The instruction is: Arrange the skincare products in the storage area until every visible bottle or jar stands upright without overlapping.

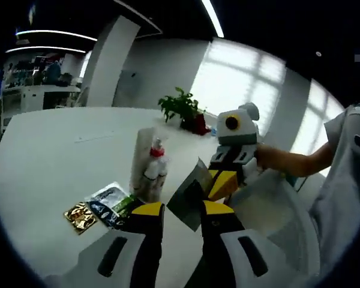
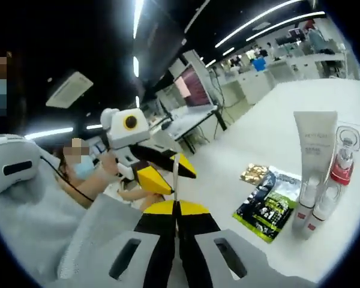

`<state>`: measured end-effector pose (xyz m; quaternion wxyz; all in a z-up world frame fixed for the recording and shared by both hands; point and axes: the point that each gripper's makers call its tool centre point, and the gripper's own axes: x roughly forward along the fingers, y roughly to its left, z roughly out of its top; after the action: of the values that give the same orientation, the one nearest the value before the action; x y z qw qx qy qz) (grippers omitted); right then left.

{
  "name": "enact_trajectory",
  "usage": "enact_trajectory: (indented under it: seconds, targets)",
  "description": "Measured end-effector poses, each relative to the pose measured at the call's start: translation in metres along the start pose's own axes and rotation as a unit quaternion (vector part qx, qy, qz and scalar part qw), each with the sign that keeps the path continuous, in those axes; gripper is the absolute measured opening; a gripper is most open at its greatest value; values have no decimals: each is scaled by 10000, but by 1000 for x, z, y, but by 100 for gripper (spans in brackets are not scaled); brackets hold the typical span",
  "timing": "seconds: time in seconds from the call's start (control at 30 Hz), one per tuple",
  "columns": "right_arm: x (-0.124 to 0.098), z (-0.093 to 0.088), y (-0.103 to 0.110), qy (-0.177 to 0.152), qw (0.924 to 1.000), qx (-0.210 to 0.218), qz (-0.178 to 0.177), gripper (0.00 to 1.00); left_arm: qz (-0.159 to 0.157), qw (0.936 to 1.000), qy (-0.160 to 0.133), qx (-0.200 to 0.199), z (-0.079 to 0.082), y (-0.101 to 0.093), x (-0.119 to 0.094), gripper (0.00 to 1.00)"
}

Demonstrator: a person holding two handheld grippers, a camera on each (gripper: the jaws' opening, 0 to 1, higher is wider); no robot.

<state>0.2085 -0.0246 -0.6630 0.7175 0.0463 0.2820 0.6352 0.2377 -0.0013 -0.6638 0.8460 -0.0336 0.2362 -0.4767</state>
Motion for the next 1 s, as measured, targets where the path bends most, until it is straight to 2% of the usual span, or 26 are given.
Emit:
enact_trajectory:
  seconds: [0.07, 0.17, 0.27, 0.37, 0.47, 0.57, 0.77, 1.0]
  targets:
    - [1, -6, 0, 287, 9994, -205, -73, 1, -46, 9996, 203, 191, -3, -1, -2, 20]
    - [4, -16, -1, 705, 9957, -573, -154, 1, -61, 9988, 323, 349, -1, -2, -4, 20]
    - [6, -18, -9, 905, 9929, -764, -150, 1, -195, 9969, 519, 556, -3, -7, -3, 19]
    - [10, -23, -13, 1214, 9864, -1081, -247, 1, -346, 9933, 741, 813, -8, -15, 1, 19]
    - [11, -23, -12, 1300, 9839, -1195, -272, 1, -474, 9937, 688, 741, -6, -20, 3, 16]
    - [11, -20, -8, 1316, 9822, -1315, -261, 1, -461, 9928, 780, 789, -9, -20, 5, 12]
    - [8, -16, -11, 1298, 9816, -1363, -335, 1, -410, 9901, 992, 907, -21, -18, 8, 14]
    - [8, -20, -8, 1356, 9806, -1366, -363, 1, -351, 9917, 927, 820, -21, -15, 6, 9]
